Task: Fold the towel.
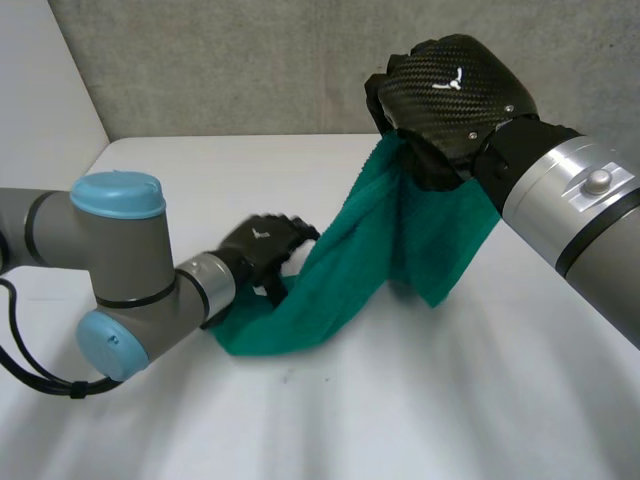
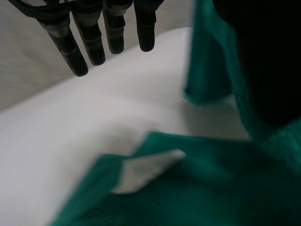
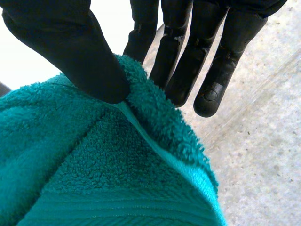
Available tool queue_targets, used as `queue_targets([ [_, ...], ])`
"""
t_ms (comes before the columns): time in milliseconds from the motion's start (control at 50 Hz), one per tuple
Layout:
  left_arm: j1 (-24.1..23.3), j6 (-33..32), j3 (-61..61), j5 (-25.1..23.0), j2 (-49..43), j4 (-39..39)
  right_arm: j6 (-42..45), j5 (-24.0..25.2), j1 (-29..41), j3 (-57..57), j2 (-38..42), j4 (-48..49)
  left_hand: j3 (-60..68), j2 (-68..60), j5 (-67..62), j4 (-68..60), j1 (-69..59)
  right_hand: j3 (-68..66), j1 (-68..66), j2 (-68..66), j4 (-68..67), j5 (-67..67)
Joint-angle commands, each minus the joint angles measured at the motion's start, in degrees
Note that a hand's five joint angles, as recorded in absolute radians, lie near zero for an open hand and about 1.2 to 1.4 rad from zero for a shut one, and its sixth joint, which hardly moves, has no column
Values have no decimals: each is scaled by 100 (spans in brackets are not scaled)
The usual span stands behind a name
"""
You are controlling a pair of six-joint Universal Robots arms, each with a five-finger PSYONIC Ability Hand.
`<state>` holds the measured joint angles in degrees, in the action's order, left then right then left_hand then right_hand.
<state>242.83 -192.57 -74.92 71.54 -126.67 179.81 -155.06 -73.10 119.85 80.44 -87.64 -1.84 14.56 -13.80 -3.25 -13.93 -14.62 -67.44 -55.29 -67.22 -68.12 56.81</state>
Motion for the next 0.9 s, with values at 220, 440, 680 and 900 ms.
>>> queue_targets([
  [220,343,1046,337,-1582,19,-623,510,-213,-234,-220,1124,-245,6544,-6620,-6675,-6607,-6538,-1256,-2471,-1278,-1188,1319],
  [440,352,1204,1128,1438,387,1096,740,-1312,-190,-2083,2339,-212,6544,-6620,-6675,-6607,-6538,-1256,-2471,-1278,-1188,1319],
  [680,256,1196,-407,2179,2346,3664,239,-1356,-155,-2340,1980,2321,6544,-6620,-6675,-6607,-6538,-1256,-2471,-1278,-1188,1319],
  [900,-17,1178,-2932,2224,2884,3789,239,-1242,-199,-1418,2260,274,6544,-6620,-6675,-6607,-6538,-1256,-2471,-1278,-1188,1319],
])
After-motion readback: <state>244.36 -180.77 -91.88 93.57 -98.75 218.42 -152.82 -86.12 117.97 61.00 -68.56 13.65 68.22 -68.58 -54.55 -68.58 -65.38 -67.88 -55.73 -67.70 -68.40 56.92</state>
